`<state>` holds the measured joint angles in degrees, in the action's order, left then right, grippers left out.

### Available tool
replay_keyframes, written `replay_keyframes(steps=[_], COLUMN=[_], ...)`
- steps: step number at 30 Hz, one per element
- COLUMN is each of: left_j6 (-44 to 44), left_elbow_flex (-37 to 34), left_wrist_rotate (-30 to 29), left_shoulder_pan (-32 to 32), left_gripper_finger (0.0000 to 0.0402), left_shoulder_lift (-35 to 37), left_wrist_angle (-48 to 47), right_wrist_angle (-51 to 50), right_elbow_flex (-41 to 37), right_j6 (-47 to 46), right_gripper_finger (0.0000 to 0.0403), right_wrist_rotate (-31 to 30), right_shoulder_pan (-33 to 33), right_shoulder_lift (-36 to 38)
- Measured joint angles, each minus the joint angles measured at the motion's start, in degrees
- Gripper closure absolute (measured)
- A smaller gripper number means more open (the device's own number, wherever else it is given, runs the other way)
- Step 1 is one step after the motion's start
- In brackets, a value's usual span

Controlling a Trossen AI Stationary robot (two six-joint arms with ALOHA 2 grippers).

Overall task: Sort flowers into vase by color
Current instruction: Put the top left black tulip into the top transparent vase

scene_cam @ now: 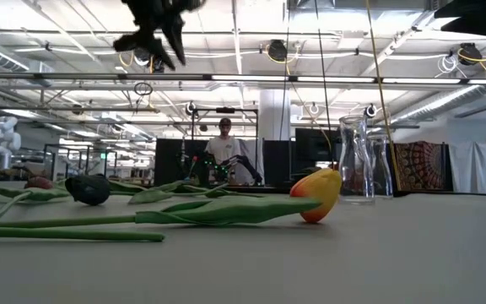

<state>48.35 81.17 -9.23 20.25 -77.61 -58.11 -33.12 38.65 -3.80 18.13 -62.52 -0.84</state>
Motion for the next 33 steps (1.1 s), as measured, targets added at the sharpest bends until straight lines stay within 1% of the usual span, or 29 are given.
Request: replay_keyframes(steps=[5,10,15,19,27,33], left_j6=[3.31,5.40,4.65,1.45,-3.03,-4.30], left_elbow_flex=[0.01,0.01,0.02,0.02,0.02,0.02], left_wrist_rotate=[4.24,5.09,5.33,5.07,-0.01,-2.09], left_shoulder_pan=[1.74,2.26,2.27,2.26,2.26,2.36], left_gripper_finger=[0.0285,0.0285,0.0285,0.0285,0.0285,0.0285], left_shoulder_lift=[-5.23,-10.26,-15.20,-19.38,-25.91,-29.61], left_wrist_angle=[-7.26,-13.47,-12.89,-12.87,-12.17,-7.18], right_wrist_angle=[0.00,0.00,0.00,0.00,0.00,0.00], right_elbow_flex=[0.01,0.01,0.01,0.01,0.01,0.01], right_j6=[-0.02,-0.02,-0.01,-0.02,-0.01,-0.02], right_gripper_finger=[0.0161,0.0161,0.0161,0.0161,0.0161,0.0161], right_wrist_rotate=[-0.02,0.00,-0.02,-0.01,-0.01,-0.02], right_shoulder_pan=[0.00,0.00,0.00,0.00,0.00,0.00], right_shoulder_lift=[0.00,0.00,0.00,0.00,0.01,0.02])
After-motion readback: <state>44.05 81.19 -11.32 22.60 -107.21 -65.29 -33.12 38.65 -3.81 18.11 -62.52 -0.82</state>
